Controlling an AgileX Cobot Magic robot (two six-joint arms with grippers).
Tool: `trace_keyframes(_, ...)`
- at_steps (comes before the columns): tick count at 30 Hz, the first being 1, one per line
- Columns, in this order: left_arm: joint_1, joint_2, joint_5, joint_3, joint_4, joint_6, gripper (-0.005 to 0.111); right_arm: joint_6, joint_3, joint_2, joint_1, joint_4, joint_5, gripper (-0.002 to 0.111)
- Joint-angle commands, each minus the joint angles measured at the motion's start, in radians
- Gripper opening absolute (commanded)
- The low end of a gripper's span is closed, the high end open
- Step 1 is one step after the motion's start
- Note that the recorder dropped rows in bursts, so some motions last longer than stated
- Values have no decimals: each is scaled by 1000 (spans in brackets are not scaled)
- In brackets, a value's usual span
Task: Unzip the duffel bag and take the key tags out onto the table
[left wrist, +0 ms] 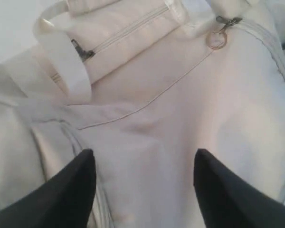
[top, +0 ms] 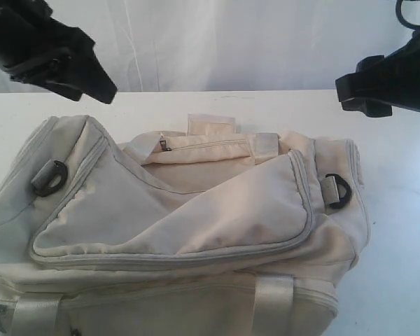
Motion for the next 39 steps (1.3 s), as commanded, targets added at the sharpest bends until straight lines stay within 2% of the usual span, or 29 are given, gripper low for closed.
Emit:
trace_keyframes(1,-38,175,14,-66,-28,31,63,-9,-1,-6,-6,14,-7,59)
trace_keyframes(3,-55,240,-25,-99,-2,52,63,-9,-1,-6,-6,14,-7,59)
trace_keyframes(7,-71,423,-91,-205,145,40,63,-9,-1,-6,-6,14,-13,59)
trace_keyframes(12,-71,550,-119,-259,94,54,62,-9,-1,-6,-6,14,-19,59)
trace_keyframes(13,-71,562,-117,-259,94,54,54,-9,-1,-6,-6,14,-19,59)
trace_keyframes(14,-71,564,-115,-261,94,54,40,-9,-1,-6,-6,14,-19,59)
trace_keyframes(16,-71,547,-111,-283,94,30,0,-9,-1,-6,-6,14,-19,59)
trace_keyframes(19,-69,469,-67,-338,133,24,0,-9,-1,-6,-6,14,-19,59)
trace_keyframes(24,-69,329,29,-374,304,-70,0,-9,-1,-6,-6,14,-14,59)
trace_keyframes(29,-69,311,102,-374,354,-140,0,-9,-1,-6,-6,14,-10,59)
trace_keyframes(31,-69,311,111,-374,354,-140,8,-9,-1,-6,-6,14,-8,59)
trace_keyframes(32,-69,311,112,-374,354,-140,22,-9,-1,-6,-6,14,-8,59)
trace_keyframes(37,-69,302,81,-384,348,-140,66,-9,-1,-6,-6,14,-5,59)
trace_keyframes(39,-69,297,45,-398,292,-140,73,-9,-1,-6,-6,14,-5,59)
